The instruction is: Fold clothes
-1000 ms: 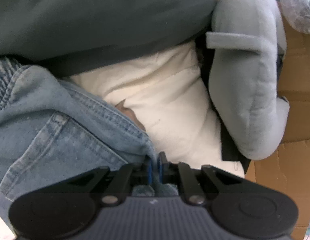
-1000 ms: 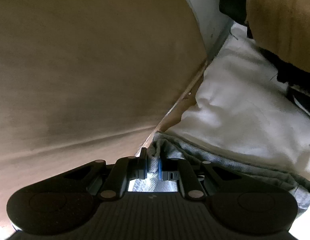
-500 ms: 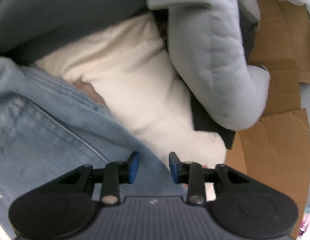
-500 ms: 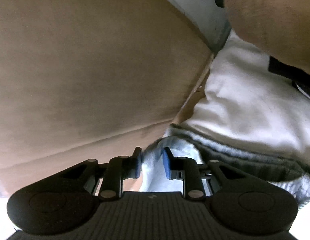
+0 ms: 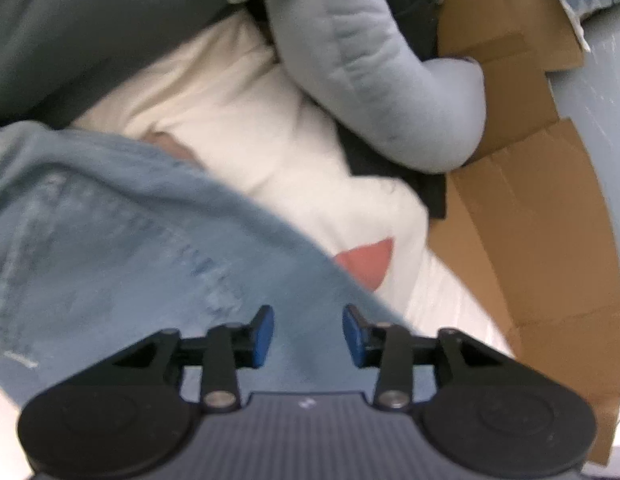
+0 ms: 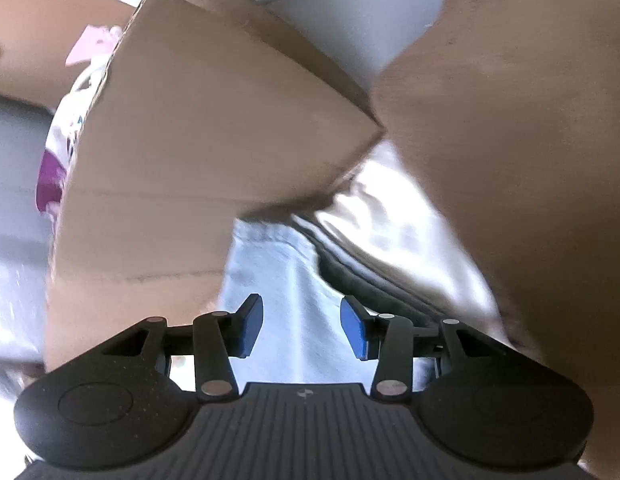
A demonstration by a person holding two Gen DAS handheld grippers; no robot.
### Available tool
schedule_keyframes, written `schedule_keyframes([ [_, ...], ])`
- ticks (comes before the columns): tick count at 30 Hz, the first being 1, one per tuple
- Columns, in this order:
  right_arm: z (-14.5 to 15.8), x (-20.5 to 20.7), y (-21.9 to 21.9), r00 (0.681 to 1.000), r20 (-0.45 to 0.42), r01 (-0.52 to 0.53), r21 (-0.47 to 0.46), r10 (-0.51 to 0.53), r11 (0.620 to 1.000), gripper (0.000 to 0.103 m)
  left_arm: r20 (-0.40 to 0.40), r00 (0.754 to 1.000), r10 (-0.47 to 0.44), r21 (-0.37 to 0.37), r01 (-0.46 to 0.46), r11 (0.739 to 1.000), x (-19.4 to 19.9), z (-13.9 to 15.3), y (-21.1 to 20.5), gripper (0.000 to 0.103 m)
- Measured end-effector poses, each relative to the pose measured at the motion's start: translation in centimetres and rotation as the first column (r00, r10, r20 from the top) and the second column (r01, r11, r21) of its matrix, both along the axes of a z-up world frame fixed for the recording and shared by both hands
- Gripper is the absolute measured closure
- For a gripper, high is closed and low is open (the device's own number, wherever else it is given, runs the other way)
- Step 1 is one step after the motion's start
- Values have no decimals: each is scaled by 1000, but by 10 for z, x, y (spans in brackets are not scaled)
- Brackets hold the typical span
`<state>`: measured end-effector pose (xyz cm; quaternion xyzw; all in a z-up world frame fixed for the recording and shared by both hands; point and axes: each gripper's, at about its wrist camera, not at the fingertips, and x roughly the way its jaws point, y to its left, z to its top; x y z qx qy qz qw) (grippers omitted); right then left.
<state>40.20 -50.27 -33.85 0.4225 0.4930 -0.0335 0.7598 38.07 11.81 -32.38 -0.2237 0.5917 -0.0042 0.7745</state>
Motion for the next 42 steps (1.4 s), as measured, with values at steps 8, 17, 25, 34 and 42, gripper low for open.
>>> schedule_keyframes([
  [8, -9, -38, -1, 999, 3, -43, 2, 43, 999, 53, 0, 999, -37, 62, 37, 997, -43, 17, 21, 51],
  [17, -34, -46, 6, 999, -53, -11, -18, 10, 1000, 53, 11, 998, -58, 128, 56, 990, -59, 40, 40, 47],
  [25, -53, -50, 15, 997, -51, 61, -84, -66, 995, 59, 19, 987, -157, 140, 153, 978, -46, 39, 5, 46],
  [34, -44, -71, 10, 992, 8, 128, -116, -128, 985, 99, 55, 940, -336, 152, 325, 933, -34, 44, -59, 46],
  [42, -41, -89, 1, 982, 20, 187, -106, -186, 977, 100, 92, 868, -487, 153, 471, 869, -20, 55, -134, 46],
])
